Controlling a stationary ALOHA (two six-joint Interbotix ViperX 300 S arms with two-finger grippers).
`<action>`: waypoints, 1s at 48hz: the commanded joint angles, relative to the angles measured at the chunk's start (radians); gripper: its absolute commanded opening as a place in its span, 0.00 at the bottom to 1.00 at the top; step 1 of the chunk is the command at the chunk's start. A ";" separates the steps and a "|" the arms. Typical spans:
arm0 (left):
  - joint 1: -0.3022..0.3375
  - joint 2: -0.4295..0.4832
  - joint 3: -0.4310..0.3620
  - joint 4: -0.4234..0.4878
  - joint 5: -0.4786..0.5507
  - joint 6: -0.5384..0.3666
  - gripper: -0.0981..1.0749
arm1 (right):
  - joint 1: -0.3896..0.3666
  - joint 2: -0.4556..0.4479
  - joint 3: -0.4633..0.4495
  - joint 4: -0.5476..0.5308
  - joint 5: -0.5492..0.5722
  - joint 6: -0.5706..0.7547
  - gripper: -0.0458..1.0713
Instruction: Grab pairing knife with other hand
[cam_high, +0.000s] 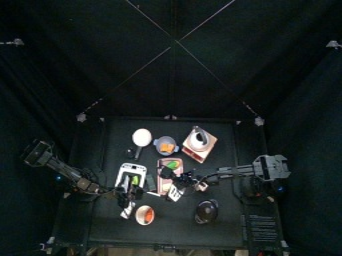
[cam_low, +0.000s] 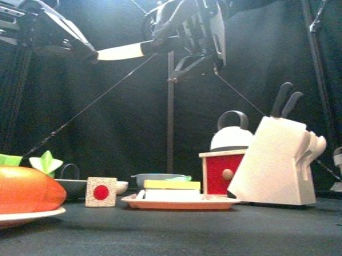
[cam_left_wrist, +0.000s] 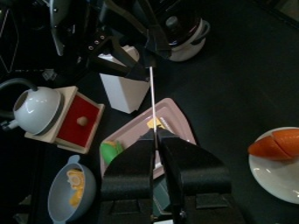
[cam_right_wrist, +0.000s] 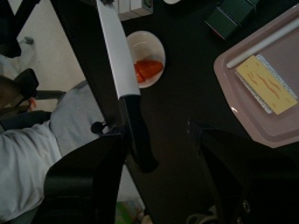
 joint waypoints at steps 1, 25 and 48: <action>-0.006 -0.003 -0.015 -0.014 0.002 -0.006 0.47 | 0.015 -0.074 0.003 -0.044 -0.032 0.014 0.84; -0.026 -0.077 0.009 -0.600 -0.054 -0.078 0.46 | 0.052 -0.112 0.178 -0.402 -0.367 0.031 0.84; -0.038 -0.041 0.029 -0.515 -0.115 -0.072 0.46 | 0.158 0.104 0.014 -0.637 -0.325 0.034 0.84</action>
